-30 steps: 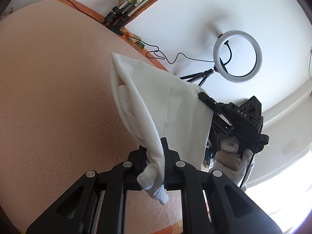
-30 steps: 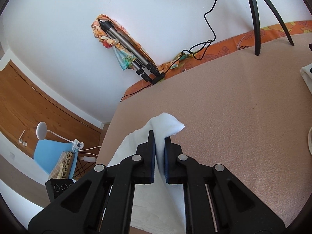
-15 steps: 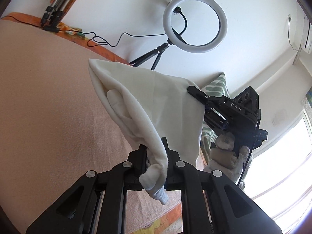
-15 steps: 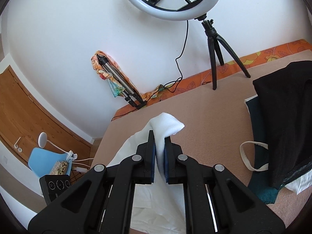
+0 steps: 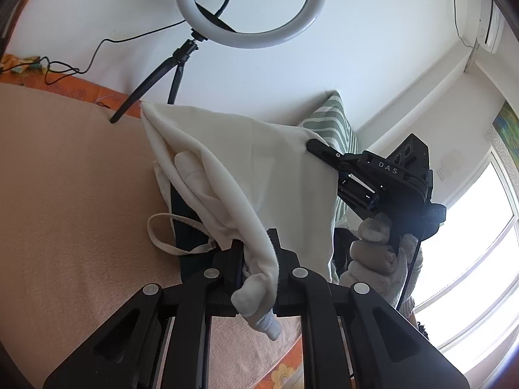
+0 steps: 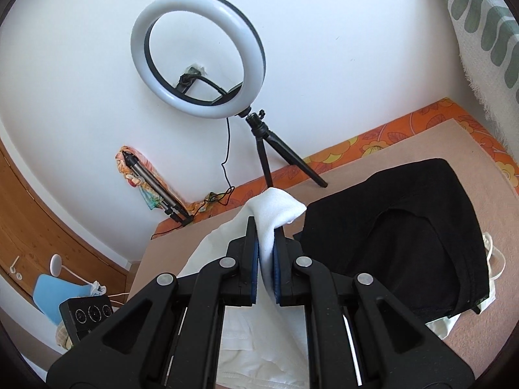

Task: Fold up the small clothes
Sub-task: 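Lift the folded shirt with both tools and carry it to the clothes stack, then lower the folded shirt onto the stack of dark clothes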

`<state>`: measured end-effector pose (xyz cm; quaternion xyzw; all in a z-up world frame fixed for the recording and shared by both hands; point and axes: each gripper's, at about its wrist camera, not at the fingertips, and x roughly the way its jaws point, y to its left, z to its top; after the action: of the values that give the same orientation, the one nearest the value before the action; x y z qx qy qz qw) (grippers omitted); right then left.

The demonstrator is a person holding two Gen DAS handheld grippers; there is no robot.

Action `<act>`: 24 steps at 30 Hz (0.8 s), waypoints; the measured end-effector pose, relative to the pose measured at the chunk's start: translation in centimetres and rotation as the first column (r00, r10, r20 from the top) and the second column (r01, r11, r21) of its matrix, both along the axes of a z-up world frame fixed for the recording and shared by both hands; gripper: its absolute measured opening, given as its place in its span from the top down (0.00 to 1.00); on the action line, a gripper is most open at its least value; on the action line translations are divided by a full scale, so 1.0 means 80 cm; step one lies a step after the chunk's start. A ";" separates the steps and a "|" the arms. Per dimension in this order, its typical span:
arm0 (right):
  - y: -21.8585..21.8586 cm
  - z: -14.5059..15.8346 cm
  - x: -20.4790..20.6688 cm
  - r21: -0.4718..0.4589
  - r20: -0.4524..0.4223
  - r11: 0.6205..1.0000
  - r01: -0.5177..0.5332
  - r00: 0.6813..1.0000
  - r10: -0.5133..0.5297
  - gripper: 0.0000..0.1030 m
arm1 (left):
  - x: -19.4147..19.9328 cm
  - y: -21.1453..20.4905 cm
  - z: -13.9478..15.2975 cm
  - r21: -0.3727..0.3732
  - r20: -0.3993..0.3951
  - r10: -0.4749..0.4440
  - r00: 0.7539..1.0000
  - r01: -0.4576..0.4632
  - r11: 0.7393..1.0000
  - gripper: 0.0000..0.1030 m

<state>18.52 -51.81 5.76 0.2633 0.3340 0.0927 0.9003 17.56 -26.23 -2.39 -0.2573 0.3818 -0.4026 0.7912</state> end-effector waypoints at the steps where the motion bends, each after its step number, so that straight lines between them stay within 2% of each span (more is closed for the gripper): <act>1: -0.014 0.003 0.002 -0.002 0.003 1.000 0.013 1.000 -0.013 0.92 | 0.005 -0.011 0.001 0.000 0.004 -0.005 1.000 0.005 1.000 0.90; 8: -0.099 0.009 0.019 -0.024 0.014 0.996 0.088 0.996 -0.088 0.92 | 0.036 -0.081 -0.012 0.006 -0.012 -0.032 0.999 0.032 0.999 0.90; 11: -0.129 -0.002 0.032 -0.044 -0.006 0.993 0.114 0.993 -0.114 0.92 | 0.044 -0.104 -0.022 0.013 -0.023 -0.038 0.999 0.038 0.999 0.90; 14: -0.154 -0.018 0.048 -0.020 -0.025 0.991 0.130 0.991 -0.130 0.92 | 0.049 -0.120 -0.033 0.030 -0.032 -0.035 0.999 0.036 0.999 0.90; 19: -0.171 -0.046 0.073 -0.031 -0.058 0.990 0.135 0.989 -0.136 0.92 | 0.058 -0.136 -0.047 0.066 -0.054 -0.033 0.998 0.037 0.997 0.90; 24: -0.177 -0.069 0.087 -0.057 -0.085 0.988 0.143 0.985 -0.148 0.92 | 0.056 -0.131 -0.055 0.104 -0.077 -0.016 0.997 0.023 0.994 0.90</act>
<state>25.47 -65.93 0.25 0.2678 0.3559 0.0062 0.8953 22.07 -36.70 -6.76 -0.2269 0.4346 -0.3797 0.7845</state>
